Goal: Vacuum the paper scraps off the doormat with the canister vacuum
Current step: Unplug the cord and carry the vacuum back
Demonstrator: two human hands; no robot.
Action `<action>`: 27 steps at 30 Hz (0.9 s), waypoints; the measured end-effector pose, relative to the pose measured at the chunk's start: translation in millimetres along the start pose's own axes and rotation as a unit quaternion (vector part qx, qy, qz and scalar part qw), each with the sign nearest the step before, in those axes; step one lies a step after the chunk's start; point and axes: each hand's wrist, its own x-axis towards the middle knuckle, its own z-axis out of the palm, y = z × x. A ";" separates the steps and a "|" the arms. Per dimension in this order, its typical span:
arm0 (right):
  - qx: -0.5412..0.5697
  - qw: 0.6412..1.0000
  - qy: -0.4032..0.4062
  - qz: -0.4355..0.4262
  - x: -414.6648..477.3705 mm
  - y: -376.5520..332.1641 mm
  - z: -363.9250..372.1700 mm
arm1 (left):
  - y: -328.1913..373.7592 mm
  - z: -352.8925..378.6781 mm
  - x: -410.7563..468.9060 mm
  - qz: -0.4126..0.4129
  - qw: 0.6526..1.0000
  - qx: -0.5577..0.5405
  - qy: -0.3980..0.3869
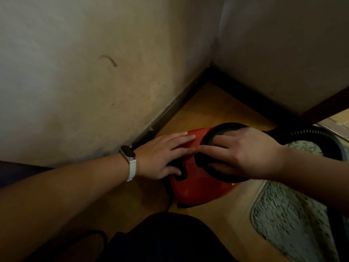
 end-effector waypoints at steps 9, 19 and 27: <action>-0.002 0.999 -0.037 0.024 -1.6 -2.9 -2.8 | 11.7 -10.6 -1.1 -0.010 0.998 0.062 -0.004; 0.017 0.996 -0.055 0.067 -7.1 -4.6 -14.4 | 44.6 -31.0 -24.8 -0.096 0.993 0.068 0.028; 0.084 0.981 -0.121 0.129 -16.3 -13.3 -50.2 | 95.2 -74.1 -31.1 -0.264 0.961 0.059 0.055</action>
